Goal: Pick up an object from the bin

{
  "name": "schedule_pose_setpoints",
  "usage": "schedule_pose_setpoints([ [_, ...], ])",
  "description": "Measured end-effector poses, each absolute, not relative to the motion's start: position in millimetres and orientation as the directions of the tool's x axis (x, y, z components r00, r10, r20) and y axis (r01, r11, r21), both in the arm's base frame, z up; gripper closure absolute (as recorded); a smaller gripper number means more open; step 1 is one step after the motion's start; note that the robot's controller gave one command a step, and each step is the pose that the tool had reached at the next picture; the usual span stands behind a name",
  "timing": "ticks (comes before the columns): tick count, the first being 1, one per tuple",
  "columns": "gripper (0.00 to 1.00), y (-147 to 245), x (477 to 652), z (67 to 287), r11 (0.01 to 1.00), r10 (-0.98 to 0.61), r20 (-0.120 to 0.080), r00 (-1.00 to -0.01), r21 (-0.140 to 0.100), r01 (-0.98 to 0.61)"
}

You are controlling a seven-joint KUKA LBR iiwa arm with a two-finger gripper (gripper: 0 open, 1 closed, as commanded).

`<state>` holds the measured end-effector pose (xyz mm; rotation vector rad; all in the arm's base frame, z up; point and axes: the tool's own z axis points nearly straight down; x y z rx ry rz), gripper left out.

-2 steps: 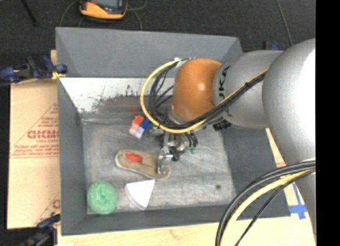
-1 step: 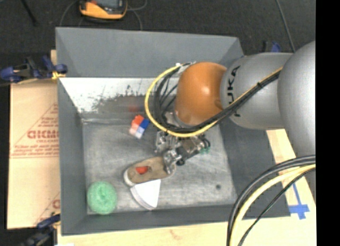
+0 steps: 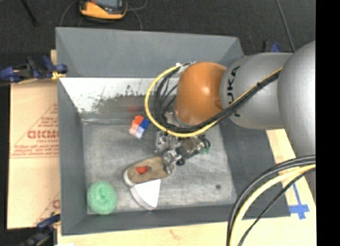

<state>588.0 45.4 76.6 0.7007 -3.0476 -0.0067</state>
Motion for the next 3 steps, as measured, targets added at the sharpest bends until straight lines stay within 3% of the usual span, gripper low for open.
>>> schedule_pose_setpoints([
  [1, 1.0, 46, 586.4, 86, 0.898, -0.44, 0.005, -0.898, 0.004, -0.44],
  [3, 1.0, 77, 575.4, 211, 0.896, -0.443, -0.002, -0.896, 0.003, -0.443],
])
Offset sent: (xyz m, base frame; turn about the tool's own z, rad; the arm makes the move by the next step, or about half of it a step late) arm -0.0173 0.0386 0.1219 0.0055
